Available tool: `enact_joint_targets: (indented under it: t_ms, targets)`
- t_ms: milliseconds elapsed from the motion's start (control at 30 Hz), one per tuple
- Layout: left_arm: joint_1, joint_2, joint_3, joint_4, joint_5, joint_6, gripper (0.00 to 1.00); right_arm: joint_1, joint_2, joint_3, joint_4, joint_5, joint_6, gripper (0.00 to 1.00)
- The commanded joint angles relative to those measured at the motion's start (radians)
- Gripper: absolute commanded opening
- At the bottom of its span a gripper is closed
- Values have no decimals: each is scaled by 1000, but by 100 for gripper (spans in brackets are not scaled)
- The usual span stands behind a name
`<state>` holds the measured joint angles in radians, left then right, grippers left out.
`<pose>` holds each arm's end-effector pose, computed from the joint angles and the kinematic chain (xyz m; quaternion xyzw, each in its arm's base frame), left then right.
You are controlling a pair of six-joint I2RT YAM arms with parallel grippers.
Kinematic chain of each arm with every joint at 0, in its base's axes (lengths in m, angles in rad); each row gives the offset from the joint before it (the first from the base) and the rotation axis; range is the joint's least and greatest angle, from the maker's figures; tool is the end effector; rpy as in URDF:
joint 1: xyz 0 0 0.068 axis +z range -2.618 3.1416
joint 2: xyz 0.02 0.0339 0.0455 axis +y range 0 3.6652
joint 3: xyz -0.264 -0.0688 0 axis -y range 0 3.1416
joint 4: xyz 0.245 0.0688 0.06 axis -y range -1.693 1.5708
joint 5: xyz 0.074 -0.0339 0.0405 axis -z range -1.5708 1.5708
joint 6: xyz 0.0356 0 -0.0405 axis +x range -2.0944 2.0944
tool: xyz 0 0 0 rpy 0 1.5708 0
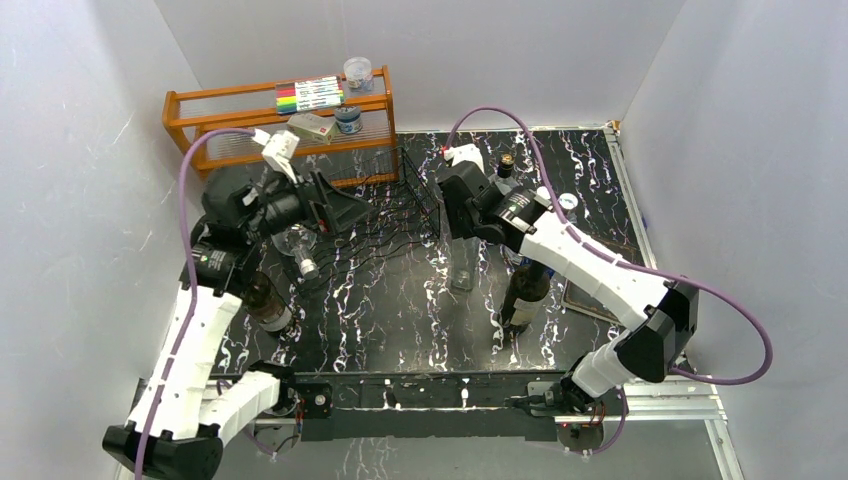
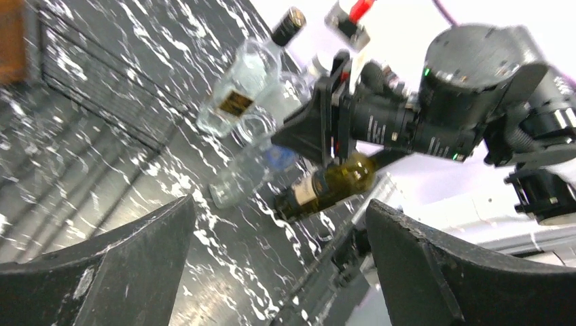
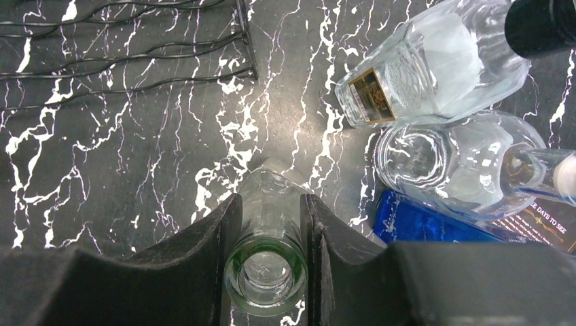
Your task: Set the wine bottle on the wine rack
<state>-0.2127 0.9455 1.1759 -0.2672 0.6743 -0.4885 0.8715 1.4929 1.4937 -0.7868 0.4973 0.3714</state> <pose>0.1830 -0.0623 0.4382 0.1340 0.7046 -0.4486 0.5333 0.2182 0.2331 0.3624 -0.1304 0.8910 0.0309 0.4337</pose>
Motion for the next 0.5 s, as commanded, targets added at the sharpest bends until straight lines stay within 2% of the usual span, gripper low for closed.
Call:
enact_joint_targets:
  t_ms: [0,167,300,400,467]
  targets:
    - [-107,-8,-72,86,-16,-64,93,1,-78,10,18,-9,6,13]
    - [-310,19,-140,121,-164,-44,92,1,-136,-12,30,-117,8,13]
    - [-470,45,-207,121,-299,44,92,0,-187,-43,52,-217,17,13]
    - [-497,27,-281,144,-356,109,96,1,-222,-50,57,-283,26,13]
    - [-496,9,-357,205,-320,190,98,0,-248,-54,66,-348,25,13]
